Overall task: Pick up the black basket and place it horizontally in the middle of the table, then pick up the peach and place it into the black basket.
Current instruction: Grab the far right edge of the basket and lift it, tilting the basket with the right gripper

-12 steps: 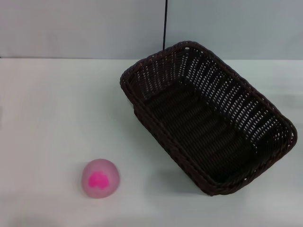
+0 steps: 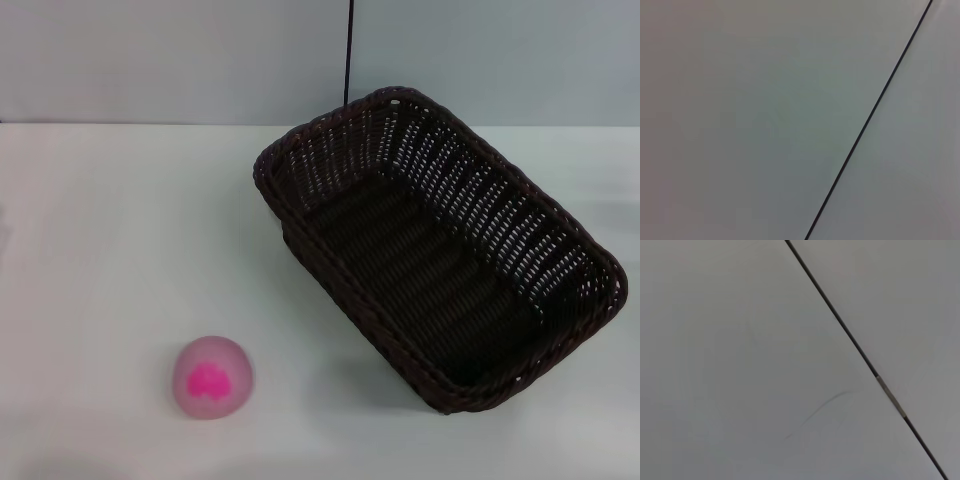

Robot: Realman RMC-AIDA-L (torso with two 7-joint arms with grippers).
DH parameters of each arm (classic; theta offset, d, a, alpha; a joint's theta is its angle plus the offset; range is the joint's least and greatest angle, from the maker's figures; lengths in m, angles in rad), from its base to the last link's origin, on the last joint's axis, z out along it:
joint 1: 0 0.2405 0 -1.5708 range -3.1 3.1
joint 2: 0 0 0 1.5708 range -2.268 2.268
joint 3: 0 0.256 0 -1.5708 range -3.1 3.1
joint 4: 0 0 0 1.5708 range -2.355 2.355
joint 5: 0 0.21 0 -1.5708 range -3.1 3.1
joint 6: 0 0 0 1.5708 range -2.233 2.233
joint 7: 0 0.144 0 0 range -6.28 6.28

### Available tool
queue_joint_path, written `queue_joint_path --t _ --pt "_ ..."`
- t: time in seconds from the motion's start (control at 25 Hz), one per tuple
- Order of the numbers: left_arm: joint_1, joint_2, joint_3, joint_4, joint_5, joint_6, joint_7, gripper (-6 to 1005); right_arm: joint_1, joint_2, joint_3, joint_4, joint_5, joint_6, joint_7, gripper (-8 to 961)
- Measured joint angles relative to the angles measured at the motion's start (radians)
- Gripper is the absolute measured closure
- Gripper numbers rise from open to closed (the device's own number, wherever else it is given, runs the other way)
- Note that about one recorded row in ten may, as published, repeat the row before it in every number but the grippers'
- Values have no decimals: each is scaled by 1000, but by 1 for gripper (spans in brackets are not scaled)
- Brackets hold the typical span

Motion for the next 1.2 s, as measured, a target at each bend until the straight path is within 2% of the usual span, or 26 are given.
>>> queue_joint_path --t 0.08,0.12,0.16,0.2,0.24,0.28,0.32,0.4,0.44,0.48,0.52,0.56,0.6,0.68,0.76,0.8,0.92,0.96,1.0,1.16,1.2 --pt "0 0 0 0 0 0 0 194 0 -2 -7 -4 -5 0 1 372" --pt "0 0 3 0 1 0 0 172 0 -8 -13 -9 -11 -1 9 370" --pt "-1 1 6 0 3 0 -2 172 -2 -23 -45 -39 -35 -13 61 368" --pt "-1 1 7 0 3 -1 -3 173 -2 -23 -45 -39 -35 -13 61 366" --pt "-1 1 8 0 5 -3 -5 173 -7 -46 -115 -124 -100 -39 195 365" --pt "-2 2 9 0 6 -10 -9 174 -7 -46 -115 -124 -100 -39 195 363" --pt "-3 2 9 0 6 -14 -10 174 -9 -60 -153 -171 -141 -57 271 361" --pt "-5 2 9 0 7 -33 -13 175 -8 -92 -221 -279 -247 -131 456 358" --pt "-6 1 10 0 7 -50 -14 176 4 -112 -242 -388 -343 -232 598 356" --pt "-7 0 11 0 8 -55 -14 176 12 -117 -244 -444 -385 -284 665 354" --pt "-8 0 11 -1 8 -60 -14 177 30 -124 -237 -559 -446 -380 804 352" --pt "-8 0 11 -1 8 -60 -14 177 30 -124 -237 -559 -446 -380 804 351" --pt "-8 0 11 -1 8 -60 -14 178 48 -134 -231 -640 -466 -445 896 349" --pt "-8 0 12 -6 9 -66 -14 178 74 -146 -229 -717 -492 -519 963 345" --pt "-9 1 12 -10 9 -77 -14 179 132 -169 -242 -786 -596 -611 1015 342" --pt "-9 1 12 -10 9 -77 -14 180 132 -169 -242 -786 -596 -611 1015 340" --pt "-10 0 12 -10 10 -82 -14 181 214 -193 -248 -796 -743 -679 1056 335" --pt "-10 0 12 -10 10 -82 -14 182 214 -193 -248 -796 -743 -679 1056 308" --pt "-10 0 12 -10 10 -82 -14 182 261 -206 -255 -790 -831 -704 1075 281" --pt "-10 -1 14 -12 10 -88 -14 184 305 -212 -288 -785 -922 -714 1084 172" --pt "-9 -1 15 -13 10 -91 -14 184 322 -213 -337 -785 -961 -700 1093 171"
